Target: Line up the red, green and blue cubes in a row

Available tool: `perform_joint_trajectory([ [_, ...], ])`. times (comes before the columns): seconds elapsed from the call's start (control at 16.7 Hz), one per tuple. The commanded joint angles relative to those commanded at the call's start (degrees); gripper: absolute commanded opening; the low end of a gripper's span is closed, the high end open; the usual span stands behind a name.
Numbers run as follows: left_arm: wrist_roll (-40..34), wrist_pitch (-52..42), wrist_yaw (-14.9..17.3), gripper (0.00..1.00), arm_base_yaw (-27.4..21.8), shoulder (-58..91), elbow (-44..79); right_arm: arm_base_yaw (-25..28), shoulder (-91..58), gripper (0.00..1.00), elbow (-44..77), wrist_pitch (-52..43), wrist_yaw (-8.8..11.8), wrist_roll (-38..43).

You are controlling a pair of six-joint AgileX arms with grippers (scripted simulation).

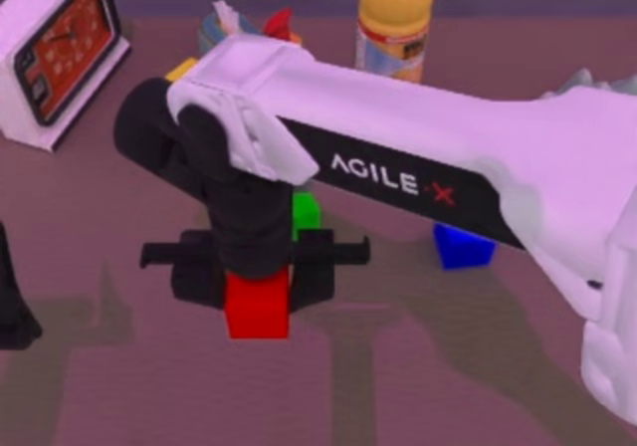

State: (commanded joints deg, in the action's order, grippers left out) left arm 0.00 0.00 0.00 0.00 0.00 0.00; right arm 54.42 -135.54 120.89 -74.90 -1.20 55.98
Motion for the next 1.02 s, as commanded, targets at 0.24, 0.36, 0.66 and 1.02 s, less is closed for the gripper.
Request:
perform_joint_trajectory([
  [0.24, 0.0, 0.0, 0.0, 1.0, 0.0, 0.0, 0.0, 0.13, -0.58, 0.0, -3.68, 4.35, -0.05, -0.04],
  [0.36, 0.0, 0.0, 0.0, 1.0, 0.0, 0.0, 0.0, 0.2, -1.41, 0.0, -7.22, 9.48, -0.07, 0.09],
  [0.66, 0.0, 0.0, 0.0, 1.0, 0.0, 0.0, 0.0, 0.42, -2.53, 0.0, -11.16, 13.89, -0.14, 0.21],
  [1.02, 0.0, 0.0, 0.0, 1.0, 0.0, 0.0, 0.0, 0.42, -2.53, 0.3, -11.16, 13.89, -0.14, 0.21],
])
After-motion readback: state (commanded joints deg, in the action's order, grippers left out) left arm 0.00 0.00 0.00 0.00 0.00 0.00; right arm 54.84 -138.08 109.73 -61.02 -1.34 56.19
